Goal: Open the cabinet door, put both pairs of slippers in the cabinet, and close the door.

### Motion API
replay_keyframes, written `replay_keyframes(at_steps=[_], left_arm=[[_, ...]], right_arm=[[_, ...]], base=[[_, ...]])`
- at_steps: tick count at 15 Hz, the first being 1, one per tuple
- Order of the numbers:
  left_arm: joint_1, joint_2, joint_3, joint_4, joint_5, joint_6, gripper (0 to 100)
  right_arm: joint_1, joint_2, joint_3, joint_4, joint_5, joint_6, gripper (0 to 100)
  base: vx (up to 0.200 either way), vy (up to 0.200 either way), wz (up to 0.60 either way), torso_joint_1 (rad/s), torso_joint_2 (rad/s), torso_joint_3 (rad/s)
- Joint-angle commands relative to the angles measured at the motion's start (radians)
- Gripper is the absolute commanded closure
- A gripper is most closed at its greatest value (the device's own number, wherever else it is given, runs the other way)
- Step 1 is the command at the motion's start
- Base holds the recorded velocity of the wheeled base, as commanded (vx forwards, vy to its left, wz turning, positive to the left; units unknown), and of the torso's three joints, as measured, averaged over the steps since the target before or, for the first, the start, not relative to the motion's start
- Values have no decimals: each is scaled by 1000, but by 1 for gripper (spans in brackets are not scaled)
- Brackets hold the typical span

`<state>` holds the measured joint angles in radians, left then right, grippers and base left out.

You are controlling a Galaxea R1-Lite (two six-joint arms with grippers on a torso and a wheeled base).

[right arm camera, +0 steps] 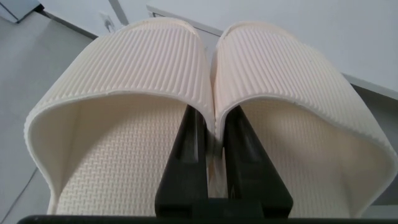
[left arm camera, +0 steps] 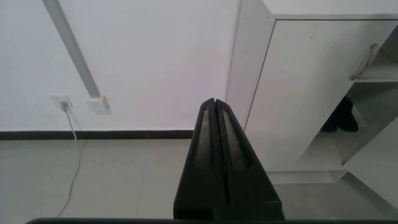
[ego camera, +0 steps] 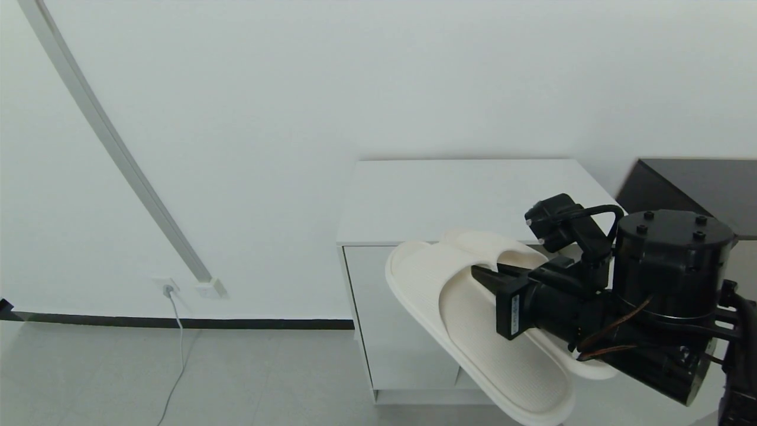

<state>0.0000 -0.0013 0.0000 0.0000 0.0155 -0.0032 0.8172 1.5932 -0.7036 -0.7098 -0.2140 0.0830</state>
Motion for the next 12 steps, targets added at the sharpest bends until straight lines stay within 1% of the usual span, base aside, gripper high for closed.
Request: replay_keyframes(at_steps=[1, 7, 12], left_arm=[[0, 1, 0, 0, 0, 0, 100], [0, 1, 0, 0, 0, 0, 100], [0, 1, 0, 2, 0, 0, 100]], right_arm=[[8, 7, 1, 0, -4, 0, 100], [11, 8, 3, 0, -4, 0, 100], [45, -1, 4, 0, -31, 0, 100]], base=[[0, -200, 0, 2, 2, -2], [0, -200, 0, 2, 4, 4], [0, -200, 0, 3, 1, 1]])
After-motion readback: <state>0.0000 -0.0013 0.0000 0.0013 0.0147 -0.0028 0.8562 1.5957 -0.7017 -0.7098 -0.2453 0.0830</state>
